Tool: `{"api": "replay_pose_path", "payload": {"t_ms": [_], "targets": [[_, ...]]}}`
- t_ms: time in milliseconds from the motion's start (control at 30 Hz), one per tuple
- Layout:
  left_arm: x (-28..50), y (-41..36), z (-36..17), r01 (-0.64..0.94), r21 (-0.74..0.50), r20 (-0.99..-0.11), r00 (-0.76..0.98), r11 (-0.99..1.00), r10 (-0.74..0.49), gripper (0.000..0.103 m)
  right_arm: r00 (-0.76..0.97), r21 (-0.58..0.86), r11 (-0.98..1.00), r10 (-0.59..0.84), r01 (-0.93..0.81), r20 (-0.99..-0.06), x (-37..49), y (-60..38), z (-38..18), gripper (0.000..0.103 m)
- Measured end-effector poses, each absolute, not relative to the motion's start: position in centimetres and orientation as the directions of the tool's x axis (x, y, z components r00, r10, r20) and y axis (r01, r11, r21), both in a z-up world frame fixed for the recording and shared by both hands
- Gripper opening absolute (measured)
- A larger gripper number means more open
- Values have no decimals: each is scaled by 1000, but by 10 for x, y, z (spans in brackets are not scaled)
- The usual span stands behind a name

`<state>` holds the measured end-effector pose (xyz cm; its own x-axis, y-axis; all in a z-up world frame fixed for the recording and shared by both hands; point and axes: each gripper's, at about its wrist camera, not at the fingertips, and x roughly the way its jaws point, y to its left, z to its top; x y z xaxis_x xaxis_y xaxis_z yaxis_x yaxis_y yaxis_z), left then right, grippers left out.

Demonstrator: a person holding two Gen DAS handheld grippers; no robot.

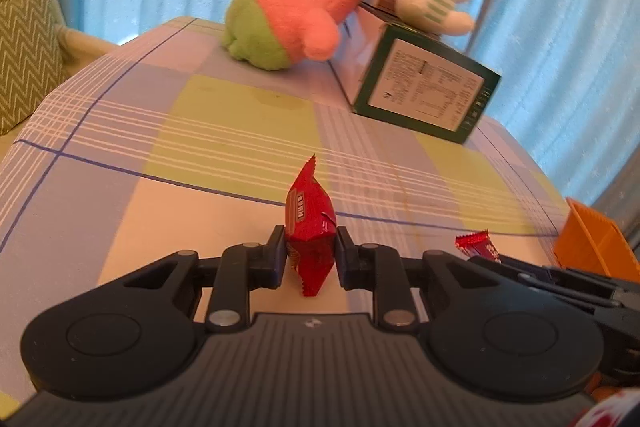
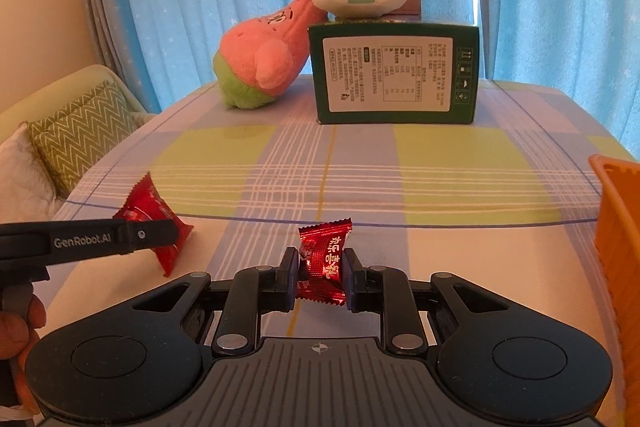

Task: Organize snacks
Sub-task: 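Grasp the small red candy with the right tool while the left tool grasps the large red packet, then carry both held red candies over the orange tray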

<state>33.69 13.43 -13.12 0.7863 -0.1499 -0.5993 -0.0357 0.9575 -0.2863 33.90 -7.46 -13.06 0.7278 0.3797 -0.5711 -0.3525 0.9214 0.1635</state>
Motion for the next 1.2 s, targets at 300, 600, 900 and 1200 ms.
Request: {"api": "replay_pose_path", "payload": {"t_ms": [300, 600, 900, 1200], "targets": [[293, 87, -98, 53, -235, -579, 795, 971, -183, 21, 737, 145, 933, 350, -329, -578, 294, -109, -109, 23], [225, 51, -75, 58, -249, -594, 779, 967, -200, 21, 744, 160, 941, 335, -299, -578, 237, -143, -86, 23], [171, 25, -56, 72, -234, -598, 776, 969, -202, 21, 751, 184, 944, 329, -273, -573, 182, -164, -68, 23], [132, 12, -38, 85, -217, -594, 779, 972, -201, 21, 763, 210, 947, 322, -245, -561, 141, -182, -53, 23]]}}
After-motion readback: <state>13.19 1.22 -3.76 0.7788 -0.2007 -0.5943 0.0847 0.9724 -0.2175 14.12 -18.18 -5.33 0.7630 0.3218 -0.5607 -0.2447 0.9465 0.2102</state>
